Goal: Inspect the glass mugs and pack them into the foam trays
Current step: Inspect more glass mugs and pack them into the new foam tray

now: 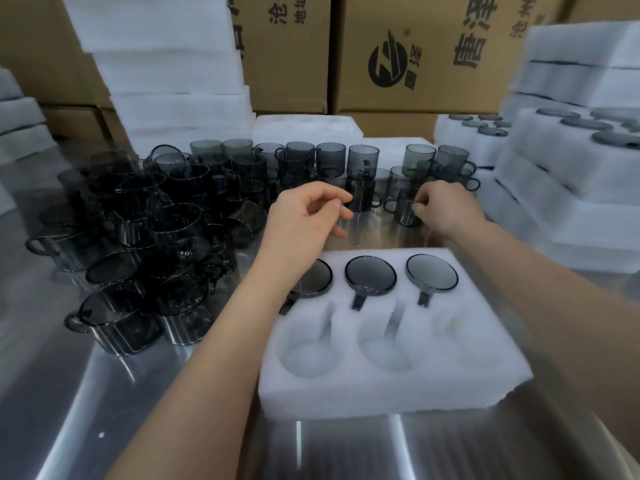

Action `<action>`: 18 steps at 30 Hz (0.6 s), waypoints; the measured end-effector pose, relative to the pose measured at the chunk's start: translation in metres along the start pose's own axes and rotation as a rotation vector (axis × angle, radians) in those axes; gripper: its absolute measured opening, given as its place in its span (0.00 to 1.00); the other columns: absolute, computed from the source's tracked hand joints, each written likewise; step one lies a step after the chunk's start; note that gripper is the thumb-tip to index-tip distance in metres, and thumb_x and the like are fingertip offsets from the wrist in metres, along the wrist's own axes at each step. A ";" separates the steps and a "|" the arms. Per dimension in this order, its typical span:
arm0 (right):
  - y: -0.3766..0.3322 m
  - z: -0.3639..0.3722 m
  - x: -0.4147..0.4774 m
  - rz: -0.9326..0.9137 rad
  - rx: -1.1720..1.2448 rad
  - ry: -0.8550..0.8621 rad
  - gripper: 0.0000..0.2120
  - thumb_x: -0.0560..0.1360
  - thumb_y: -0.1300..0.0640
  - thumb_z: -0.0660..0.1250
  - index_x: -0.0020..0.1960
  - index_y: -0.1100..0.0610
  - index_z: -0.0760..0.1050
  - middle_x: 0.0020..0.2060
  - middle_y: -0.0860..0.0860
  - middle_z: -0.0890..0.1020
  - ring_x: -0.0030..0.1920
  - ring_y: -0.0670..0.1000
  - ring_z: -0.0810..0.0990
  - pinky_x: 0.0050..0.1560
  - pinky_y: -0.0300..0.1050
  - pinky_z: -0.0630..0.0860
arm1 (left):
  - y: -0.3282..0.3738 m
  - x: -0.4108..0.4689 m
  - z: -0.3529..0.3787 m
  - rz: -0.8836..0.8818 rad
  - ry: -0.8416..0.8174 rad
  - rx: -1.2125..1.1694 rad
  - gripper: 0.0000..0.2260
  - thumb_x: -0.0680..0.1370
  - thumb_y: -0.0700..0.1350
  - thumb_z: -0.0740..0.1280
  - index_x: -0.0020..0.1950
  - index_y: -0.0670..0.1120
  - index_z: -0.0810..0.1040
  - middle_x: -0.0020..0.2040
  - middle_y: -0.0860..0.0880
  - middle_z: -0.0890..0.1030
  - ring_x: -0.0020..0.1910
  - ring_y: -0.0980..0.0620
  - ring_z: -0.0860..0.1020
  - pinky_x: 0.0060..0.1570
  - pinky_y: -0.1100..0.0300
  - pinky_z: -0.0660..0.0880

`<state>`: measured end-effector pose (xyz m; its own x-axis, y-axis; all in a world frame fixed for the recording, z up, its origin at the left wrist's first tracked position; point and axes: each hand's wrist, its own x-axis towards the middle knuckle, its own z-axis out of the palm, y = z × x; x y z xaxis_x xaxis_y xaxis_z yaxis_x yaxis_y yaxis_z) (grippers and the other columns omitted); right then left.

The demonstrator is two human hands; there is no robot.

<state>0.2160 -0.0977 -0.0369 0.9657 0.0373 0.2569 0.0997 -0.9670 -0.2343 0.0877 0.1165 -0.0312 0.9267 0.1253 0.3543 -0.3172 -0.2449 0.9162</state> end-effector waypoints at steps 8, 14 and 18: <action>-0.006 -0.018 -0.026 -0.041 0.125 0.124 0.07 0.77 0.56 0.64 0.50 0.53 0.81 0.47 0.56 0.84 0.52 0.61 0.79 0.52 0.52 0.77 | 0.001 0.000 0.000 -0.004 -0.013 0.022 0.10 0.80 0.37 0.63 0.49 0.49 0.82 0.45 0.49 0.85 0.36 0.52 0.82 0.38 0.67 0.75; -0.038 -0.038 -0.060 -0.282 0.445 0.162 0.05 0.74 0.56 0.71 0.40 0.48 0.78 0.35 0.44 0.81 0.42 0.47 0.80 0.45 0.39 0.71 | 0.002 0.001 0.002 0.004 -0.023 0.167 0.23 0.74 0.43 0.73 0.69 0.52 0.73 0.61 0.57 0.77 0.49 0.54 0.81 0.57 0.56 0.77; -0.056 -0.041 -0.081 -0.451 0.715 0.122 0.04 0.73 0.59 0.73 0.41 0.51 0.82 0.32 0.43 0.83 0.38 0.49 0.83 0.48 0.45 0.79 | 0.001 0.002 0.004 -0.016 -0.043 0.165 0.34 0.68 0.45 0.79 0.71 0.51 0.69 0.59 0.54 0.76 0.53 0.54 0.80 0.60 0.52 0.76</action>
<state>0.1225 -0.0568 -0.0065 0.7689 0.3135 0.5572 0.6352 -0.4730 -0.6105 0.0898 0.1128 -0.0305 0.9402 0.0904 0.3285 -0.2682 -0.3985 0.8771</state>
